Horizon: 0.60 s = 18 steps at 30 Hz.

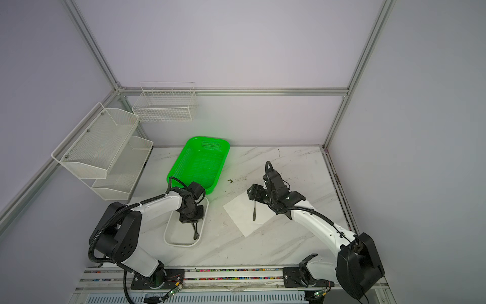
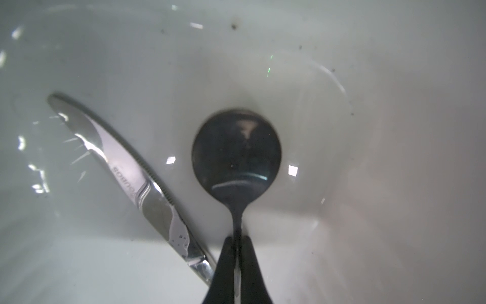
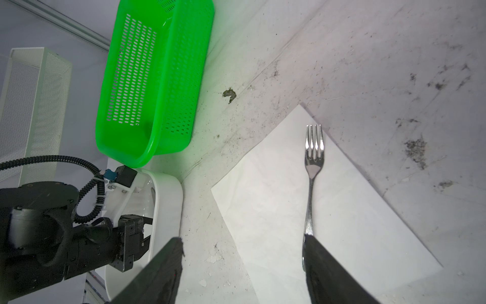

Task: Place the utensils on the paper napkin and roll it up
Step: 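Close the left gripper on the silver spoon handle, then lift the spoon with the left gripper and carry it toward the napkin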

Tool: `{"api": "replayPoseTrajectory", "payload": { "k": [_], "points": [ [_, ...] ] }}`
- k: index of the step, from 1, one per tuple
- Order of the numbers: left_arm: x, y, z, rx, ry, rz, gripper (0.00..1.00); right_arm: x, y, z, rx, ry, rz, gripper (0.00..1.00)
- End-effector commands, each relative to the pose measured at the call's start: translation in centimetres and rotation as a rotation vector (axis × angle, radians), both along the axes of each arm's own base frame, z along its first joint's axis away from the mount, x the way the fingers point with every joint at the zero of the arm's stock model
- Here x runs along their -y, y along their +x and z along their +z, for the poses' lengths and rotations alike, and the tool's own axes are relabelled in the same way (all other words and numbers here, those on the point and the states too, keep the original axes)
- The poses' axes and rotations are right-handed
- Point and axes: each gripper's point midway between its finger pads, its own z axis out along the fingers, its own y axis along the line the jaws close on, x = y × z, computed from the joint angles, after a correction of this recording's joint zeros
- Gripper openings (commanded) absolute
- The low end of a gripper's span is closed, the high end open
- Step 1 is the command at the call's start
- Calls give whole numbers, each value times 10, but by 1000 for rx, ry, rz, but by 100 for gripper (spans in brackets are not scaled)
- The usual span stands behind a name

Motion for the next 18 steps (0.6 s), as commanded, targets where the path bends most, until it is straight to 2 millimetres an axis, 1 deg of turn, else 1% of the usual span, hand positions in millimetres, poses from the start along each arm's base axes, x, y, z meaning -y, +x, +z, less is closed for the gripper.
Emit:
{"api": "replayPoseTrajectory", "payload": {
  "k": [1,6,7,11,16,17,18],
  "points": [
    [-2,-13,-4,-24,0,0,2,3,-5,1,-6,6,-12,74],
    [-4,-4,40,107,-28,38,0,3,-4,11,17,20,-18,74],
    [-5,-3,53,148,-40,41,0,4,-4,13,21,23,-22,74],
    [-12,-6,79,208,-38,40,0,5,-3,17,33,30,-33,74],
    [-18,-16,108,242,-49,42,0,7,-4,14,27,29,-40,74],
    [-14,-15,115,259,-75,34,0,7,-4,13,28,27,-42,74],
    [-3,-12,126,290,-135,2,0,9,-4,11,30,22,-49,74]
  ]
}}
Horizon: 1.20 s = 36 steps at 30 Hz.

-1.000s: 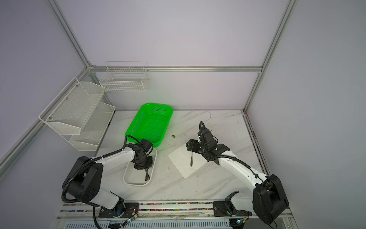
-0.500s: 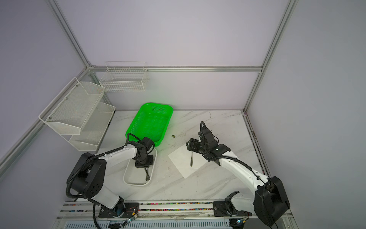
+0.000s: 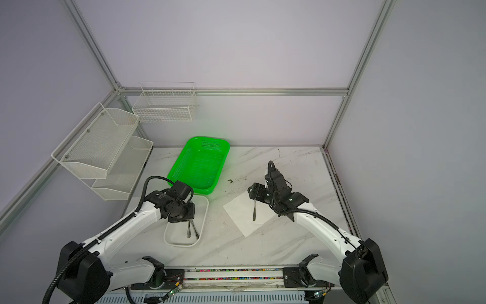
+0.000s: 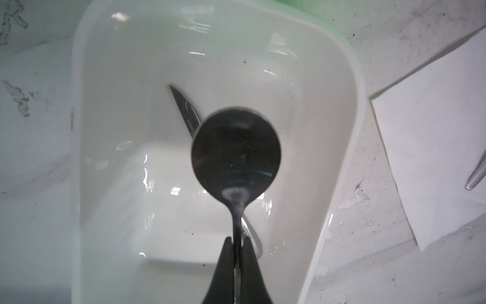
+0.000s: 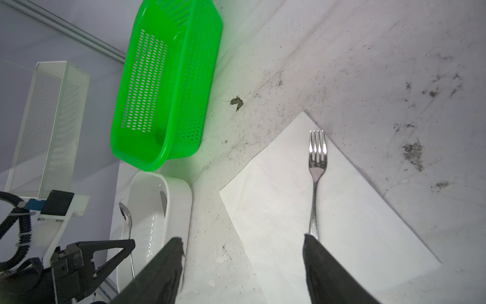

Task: Place the utensils on the paper napkin and roll it up
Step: 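Lift the spoon with the left gripper and carry it toward the napkin, then lower the spoon beside the fork while the right gripper moves toward it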

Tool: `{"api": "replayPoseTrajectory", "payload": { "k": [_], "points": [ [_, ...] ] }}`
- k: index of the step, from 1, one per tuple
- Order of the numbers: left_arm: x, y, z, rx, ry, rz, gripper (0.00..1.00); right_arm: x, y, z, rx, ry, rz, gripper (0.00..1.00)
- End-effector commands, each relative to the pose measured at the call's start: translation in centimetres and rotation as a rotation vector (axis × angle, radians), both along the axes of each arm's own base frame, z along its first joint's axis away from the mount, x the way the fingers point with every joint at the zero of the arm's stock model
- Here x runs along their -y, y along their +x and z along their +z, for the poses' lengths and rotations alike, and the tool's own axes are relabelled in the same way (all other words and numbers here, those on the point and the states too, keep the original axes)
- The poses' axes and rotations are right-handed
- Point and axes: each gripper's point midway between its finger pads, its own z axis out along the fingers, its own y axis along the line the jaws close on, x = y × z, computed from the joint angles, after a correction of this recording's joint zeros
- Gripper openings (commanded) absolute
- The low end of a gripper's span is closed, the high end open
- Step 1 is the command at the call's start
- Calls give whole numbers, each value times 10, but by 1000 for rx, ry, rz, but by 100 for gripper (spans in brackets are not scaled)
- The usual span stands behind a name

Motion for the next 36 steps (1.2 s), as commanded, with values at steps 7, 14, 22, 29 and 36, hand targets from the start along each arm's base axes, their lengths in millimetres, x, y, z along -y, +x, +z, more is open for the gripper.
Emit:
{"api": "replayPoseTrajectory", "payload": {
  "k": [7,14,22,29,36],
  "points": [
    [94,26,97,220,-442,-238,0,14,5,-24,-30,-51,-95,74],
    [175,59,79,136,-520,-317,0,26,10,-34,-47,-63,-152,74],
    [248,108,32,59,-497,-337,0,63,15,-62,-107,-101,-227,74],
    [276,133,12,62,-476,-308,0,77,14,-73,-130,-111,-229,74],
    [288,136,-15,20,-440,-297,1,78,12,-77,-139,-114,-223,74]
  ]
}}
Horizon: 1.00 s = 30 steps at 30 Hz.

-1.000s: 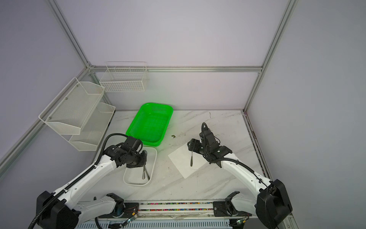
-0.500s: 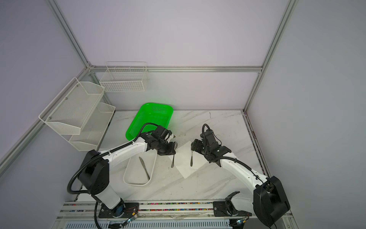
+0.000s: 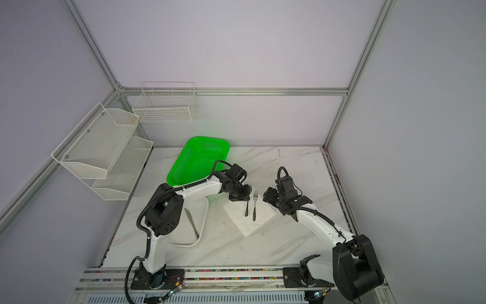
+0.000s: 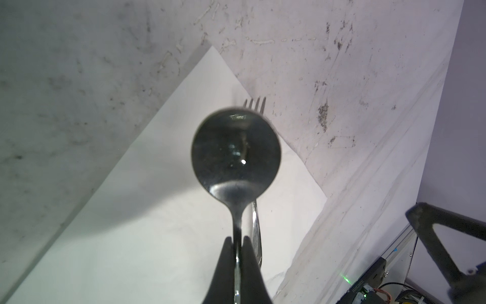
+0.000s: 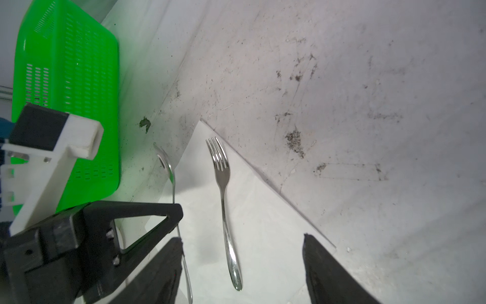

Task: Place the utensils on the paper napkin and roll it up
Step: 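Lower the spoon beside the fork while the right gripper moves toward it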

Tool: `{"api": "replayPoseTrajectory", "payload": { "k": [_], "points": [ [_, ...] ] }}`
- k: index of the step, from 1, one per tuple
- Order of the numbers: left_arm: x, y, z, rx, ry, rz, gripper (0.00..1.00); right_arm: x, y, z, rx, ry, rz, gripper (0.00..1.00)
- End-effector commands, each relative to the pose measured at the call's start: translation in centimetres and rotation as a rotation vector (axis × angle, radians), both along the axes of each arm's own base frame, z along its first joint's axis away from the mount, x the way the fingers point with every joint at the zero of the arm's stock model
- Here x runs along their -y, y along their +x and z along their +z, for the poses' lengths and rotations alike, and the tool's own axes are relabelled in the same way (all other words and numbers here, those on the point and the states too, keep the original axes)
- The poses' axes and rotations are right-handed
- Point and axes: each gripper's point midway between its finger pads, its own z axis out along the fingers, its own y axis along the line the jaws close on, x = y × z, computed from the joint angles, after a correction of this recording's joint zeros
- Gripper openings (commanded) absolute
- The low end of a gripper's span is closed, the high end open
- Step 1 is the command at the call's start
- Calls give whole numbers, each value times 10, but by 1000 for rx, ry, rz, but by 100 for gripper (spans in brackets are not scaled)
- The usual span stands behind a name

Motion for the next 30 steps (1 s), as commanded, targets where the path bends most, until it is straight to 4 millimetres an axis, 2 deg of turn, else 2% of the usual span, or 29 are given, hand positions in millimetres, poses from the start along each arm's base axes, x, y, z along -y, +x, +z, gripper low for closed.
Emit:
{"api": "replayPoseTrajectory", "payload": {
  "k": [1,10,30],
  "points": [
    [20,16,25,58,-50,15,1,0,-2,-6,-11,-8,15,74],
    [24,13,7,31,-31,6,2,-3,-2,-3,-10,9,27,73],
    [33,6,-5,-29,-47,32,4,-4,-5,-2,-18,26,29,73]
  ]
}}
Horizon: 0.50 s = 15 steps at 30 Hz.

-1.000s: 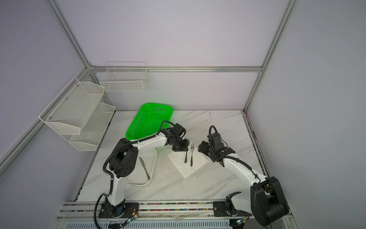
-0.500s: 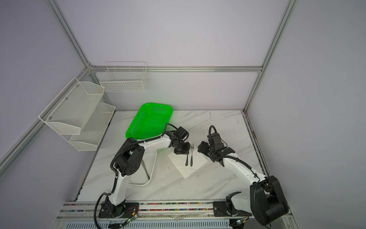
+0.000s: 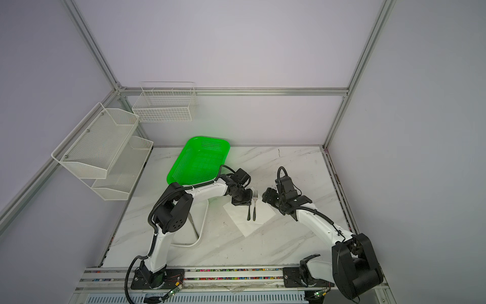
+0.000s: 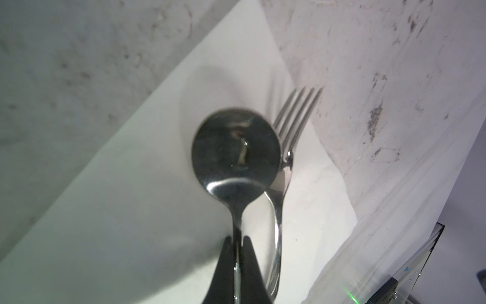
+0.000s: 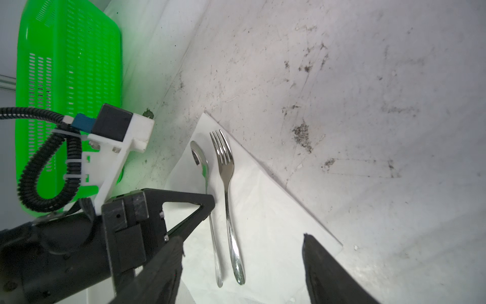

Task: Place the utensils on the paper napkin and roll it up
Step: 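Lower the spoon beside the fork while the right gripper moves toward it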

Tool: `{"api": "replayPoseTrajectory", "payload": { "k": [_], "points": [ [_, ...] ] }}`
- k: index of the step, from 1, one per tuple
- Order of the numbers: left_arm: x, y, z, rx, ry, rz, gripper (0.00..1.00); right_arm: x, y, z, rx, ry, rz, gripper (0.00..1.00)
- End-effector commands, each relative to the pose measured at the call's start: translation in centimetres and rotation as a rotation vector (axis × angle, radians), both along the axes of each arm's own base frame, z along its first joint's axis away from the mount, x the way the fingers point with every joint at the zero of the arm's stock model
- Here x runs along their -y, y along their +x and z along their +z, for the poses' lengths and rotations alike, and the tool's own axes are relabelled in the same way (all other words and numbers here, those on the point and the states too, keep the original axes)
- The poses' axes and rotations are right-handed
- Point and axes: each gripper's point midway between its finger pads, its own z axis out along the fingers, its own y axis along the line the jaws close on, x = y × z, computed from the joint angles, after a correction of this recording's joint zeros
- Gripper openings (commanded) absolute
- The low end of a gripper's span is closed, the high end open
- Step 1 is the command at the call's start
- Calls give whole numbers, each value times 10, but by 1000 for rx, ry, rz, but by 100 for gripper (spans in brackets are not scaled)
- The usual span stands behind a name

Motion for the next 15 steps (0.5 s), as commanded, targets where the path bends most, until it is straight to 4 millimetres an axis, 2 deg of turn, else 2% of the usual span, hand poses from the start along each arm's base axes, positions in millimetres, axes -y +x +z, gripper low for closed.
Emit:
{"api": "replayPoseTrajectory", "payload": {
  "k": [1,10,15],
  "points": [
    [25,13,29,51,-80,-7,5,2,-3,1,-2,5,-3,74],
    [22,12,26,56,-47,6,11,1,-3,9,3,14,-6,74],
    [16,15,35,86,-32,25,13,2,-5,20,23,33,-12,74]
  ]
}}
